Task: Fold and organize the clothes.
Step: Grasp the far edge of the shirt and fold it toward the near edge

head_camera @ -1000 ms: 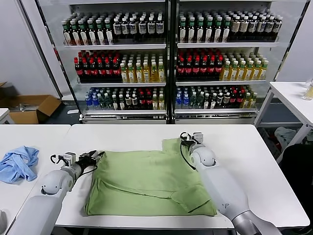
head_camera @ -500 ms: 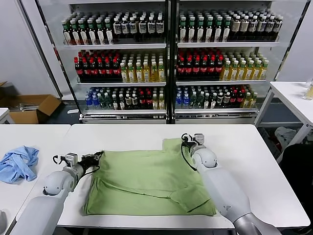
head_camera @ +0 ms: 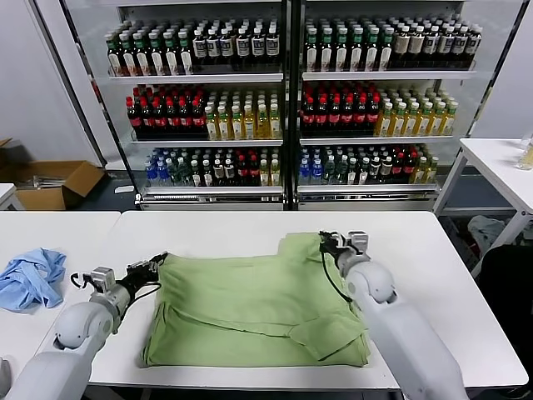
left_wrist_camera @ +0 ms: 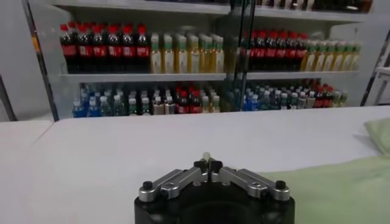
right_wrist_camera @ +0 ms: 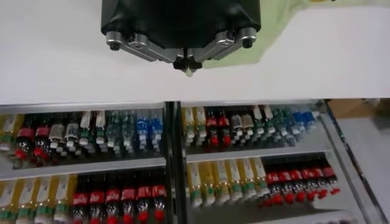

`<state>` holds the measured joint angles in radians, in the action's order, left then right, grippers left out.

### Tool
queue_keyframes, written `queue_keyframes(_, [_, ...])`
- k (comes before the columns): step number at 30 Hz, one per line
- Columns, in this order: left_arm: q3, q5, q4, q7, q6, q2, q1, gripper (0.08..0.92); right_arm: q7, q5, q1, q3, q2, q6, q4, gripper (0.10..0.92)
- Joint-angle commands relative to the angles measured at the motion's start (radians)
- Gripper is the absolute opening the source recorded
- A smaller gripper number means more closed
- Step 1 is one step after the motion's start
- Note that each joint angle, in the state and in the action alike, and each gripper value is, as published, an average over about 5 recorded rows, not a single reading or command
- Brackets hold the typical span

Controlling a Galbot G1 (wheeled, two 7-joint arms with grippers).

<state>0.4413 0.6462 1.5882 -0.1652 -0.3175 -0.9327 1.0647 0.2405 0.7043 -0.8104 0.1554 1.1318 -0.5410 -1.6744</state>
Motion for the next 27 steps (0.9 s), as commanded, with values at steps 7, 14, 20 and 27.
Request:
queue_keyframes(7, [0.058,0.043,0.157,0.025,0.067,0.013,0.219,0.084,0.012,0.03,-0.363,0.161,-0.115,-0.037,-0.42,0.106])
queue_keyframes(14, [0.09,0.045,0.129,-0.018,0.095,0.022,0.254,0.084,0.018,0.029,-0.49,0.255,-0.137,-0.037,-0.508,0.106])
queue_keyframes(20, [0.115,0.048,0.139,-0.064,0.095,0.032,0.293,0.084,0.015,0.029,-0.566,0.301,-0.148,-0.037,-0.553,0.106])
queue_keyframes(27, [0.137,0.021,0.16,-0.124,0.027,0.031,0.324,0.084,0.016,0.002,-0.618,0.291,-0.132,-0.038,-0.561,0.106])
